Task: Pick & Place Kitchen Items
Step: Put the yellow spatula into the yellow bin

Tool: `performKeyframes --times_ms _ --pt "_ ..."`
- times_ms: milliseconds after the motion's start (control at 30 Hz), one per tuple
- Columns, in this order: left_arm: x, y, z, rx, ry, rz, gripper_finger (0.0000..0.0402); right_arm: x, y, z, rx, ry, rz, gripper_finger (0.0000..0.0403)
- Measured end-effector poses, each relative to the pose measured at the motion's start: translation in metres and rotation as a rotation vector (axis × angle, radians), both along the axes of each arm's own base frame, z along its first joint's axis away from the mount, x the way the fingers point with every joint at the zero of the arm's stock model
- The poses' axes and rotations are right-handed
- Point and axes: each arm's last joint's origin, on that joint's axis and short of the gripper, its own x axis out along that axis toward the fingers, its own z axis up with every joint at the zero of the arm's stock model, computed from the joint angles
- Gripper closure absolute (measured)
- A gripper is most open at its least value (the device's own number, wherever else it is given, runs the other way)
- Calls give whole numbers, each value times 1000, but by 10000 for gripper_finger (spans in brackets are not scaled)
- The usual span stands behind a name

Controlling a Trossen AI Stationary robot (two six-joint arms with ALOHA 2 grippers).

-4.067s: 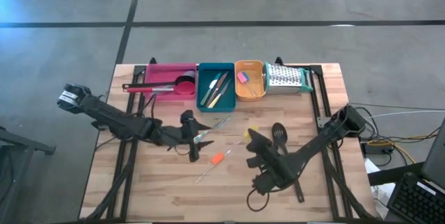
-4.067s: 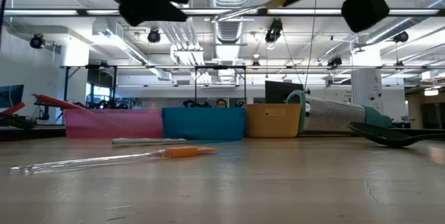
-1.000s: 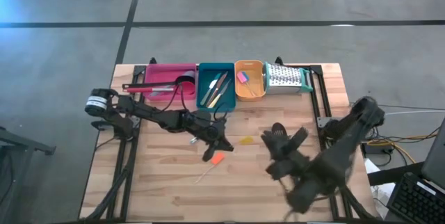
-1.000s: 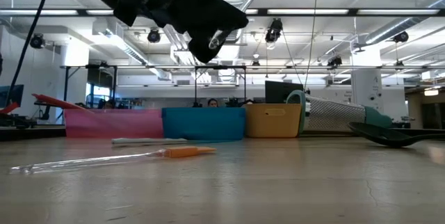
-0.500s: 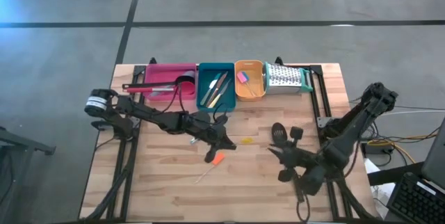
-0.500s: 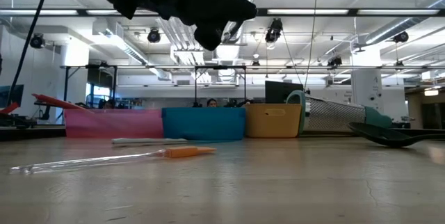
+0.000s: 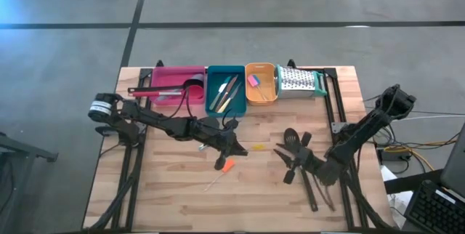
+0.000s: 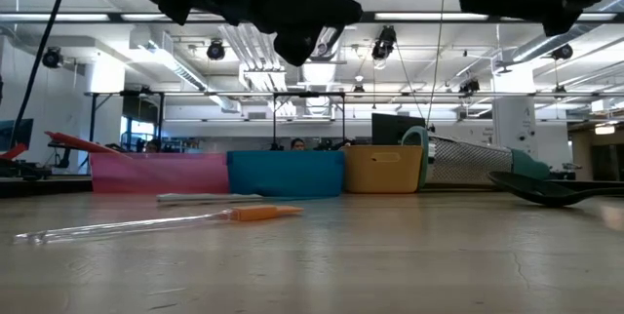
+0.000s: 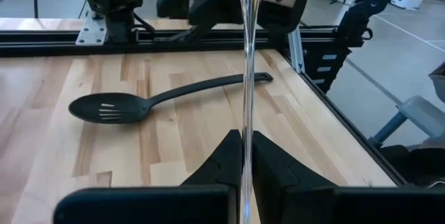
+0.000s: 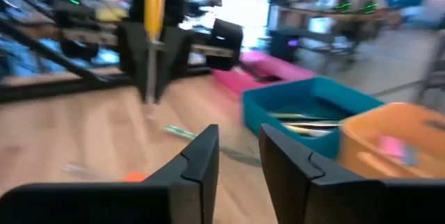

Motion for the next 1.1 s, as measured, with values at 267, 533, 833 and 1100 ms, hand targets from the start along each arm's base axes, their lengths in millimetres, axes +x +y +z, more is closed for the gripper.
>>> performKeyframes --times_ms 267,533,833,1100 --pt "0 0 0 2 0 6 385 12 -16 -2 111 -68 252 261" --pt "0 0 0 6 -1 6 385 31 -18 -3 92 -52 231 243" --pt "0 0 -1 5 12 8 385 57 -3 -1 0 -14 226 246" --pt "0 0 -2 7 16 7 385 72 -7 6 -18 -23 224 260"
